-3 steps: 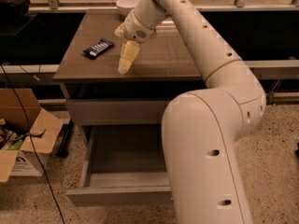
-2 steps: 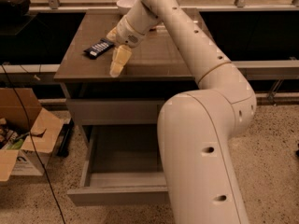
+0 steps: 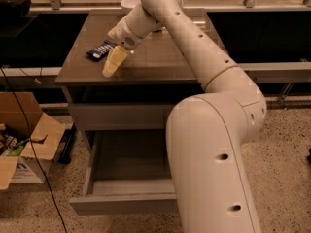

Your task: Place rxbar blueberry into middle drawer

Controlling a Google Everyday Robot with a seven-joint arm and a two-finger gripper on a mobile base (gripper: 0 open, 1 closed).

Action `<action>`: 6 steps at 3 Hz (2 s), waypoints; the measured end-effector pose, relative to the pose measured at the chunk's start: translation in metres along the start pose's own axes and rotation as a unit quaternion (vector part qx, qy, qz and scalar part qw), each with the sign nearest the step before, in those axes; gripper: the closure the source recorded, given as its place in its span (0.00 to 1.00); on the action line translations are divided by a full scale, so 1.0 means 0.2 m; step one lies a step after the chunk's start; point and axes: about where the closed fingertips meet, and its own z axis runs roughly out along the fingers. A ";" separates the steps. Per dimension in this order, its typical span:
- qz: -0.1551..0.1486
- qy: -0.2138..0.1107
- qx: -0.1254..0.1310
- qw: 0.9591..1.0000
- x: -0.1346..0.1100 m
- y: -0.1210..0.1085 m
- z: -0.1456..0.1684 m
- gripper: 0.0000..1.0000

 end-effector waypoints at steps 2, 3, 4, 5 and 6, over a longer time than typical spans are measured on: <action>0.104 -0.070 0.059 0.990 0.00 -0.10 0.05 0.00; 0.142 -0.120 0.066 0.980 0.00 -0.12 0.09 0.00; 0.158 -0.155 0.059 0.973 -0.04 -0.13 0.15 0.00; 0.162 -0.176 0.053 0.970 -0.09 -0.15 0.19 0.00; 0.162 -0.188 0.051 0.967 -0.13 -0.19 0.22 0.00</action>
Offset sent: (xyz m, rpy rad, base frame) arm 0.0281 0.0037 -0.0048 0.3085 0.1149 -0.3095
